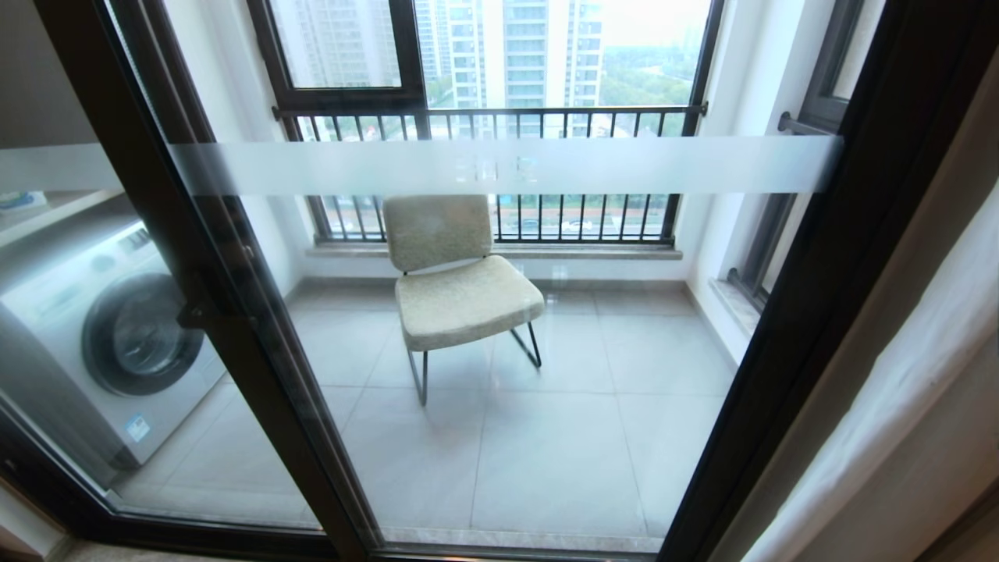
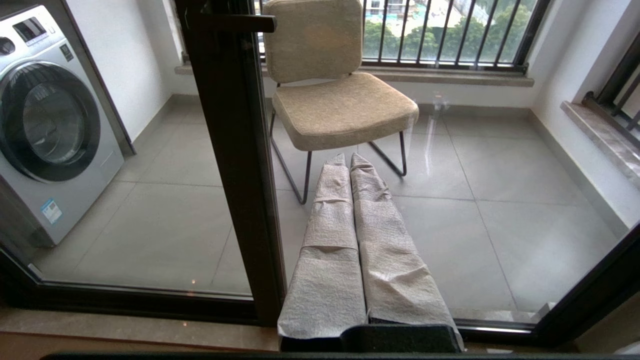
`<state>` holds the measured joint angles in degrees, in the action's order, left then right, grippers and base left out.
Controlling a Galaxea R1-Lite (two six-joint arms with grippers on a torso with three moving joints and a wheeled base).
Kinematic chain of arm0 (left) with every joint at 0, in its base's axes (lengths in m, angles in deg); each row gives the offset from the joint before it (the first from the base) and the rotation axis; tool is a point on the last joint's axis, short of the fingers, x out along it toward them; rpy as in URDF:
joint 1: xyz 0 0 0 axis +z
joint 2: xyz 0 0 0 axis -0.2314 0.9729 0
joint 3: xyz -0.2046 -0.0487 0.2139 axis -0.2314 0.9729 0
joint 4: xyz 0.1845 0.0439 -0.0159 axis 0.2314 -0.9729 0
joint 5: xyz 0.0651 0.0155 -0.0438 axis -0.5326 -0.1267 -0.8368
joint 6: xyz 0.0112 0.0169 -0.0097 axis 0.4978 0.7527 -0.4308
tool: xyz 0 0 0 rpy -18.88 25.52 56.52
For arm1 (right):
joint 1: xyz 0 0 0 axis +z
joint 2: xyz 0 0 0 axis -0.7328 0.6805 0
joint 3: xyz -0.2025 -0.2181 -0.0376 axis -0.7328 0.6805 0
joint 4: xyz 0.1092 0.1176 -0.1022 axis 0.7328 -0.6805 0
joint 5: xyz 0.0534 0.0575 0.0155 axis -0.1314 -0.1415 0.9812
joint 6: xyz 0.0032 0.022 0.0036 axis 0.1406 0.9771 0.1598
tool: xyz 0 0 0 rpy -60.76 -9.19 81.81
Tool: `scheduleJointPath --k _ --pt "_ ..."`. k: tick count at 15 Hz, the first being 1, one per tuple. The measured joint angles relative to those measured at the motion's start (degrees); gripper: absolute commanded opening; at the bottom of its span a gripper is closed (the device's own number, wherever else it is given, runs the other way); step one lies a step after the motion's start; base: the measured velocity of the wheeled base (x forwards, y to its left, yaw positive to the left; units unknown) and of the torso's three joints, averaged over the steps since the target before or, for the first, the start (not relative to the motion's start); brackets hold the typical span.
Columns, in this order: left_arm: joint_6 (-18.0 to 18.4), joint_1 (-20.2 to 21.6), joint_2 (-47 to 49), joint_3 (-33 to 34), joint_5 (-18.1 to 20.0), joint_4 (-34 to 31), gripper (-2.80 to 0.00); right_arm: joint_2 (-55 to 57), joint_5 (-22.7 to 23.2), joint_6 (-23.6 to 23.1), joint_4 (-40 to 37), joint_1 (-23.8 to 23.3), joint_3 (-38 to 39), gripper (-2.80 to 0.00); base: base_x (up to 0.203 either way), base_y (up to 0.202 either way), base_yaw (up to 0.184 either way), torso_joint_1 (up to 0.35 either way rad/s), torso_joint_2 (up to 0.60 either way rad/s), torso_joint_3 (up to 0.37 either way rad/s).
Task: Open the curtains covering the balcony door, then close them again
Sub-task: Close the inner curtains on both sides
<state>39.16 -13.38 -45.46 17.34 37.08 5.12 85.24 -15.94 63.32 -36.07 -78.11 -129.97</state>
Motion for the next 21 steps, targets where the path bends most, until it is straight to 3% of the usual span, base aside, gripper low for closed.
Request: scheduleJointPath --k 3,11,15,21 --pt "-0.02 0.00 0.00 0.00 0.00 0.00 -2.80 -0.78 -0.01 -0.71 -0.06 6.80 0.27 -2.80 0.000 0.000 0.000 0.000 0.00 0.000" --pt "0.00 0.00 0.00 0.00 -0.02 0.00 -2.80 -3.09 -0.45 -8.12 -2.20 23.60 3.19 -2.80 0.000 0.000 0.000 0.000 0.00 0.000" --pt "-0.01 0.00 0.00 0.00 0.01 0.00 -2.80 -2.47 -1.04 -9.62 -2.01 26.64 4.78 -2.80 0.000 0.000 0.000 0.000 0.00 0.000" --pt "-0.01 0.00 0.00 0.00 0.01 0.00 -2.80 -0.34 -11.55 -11.18 -3.91 27.53 5.23 -2.80 0.000 0.000 0.000 0.000 0.00 0.000"
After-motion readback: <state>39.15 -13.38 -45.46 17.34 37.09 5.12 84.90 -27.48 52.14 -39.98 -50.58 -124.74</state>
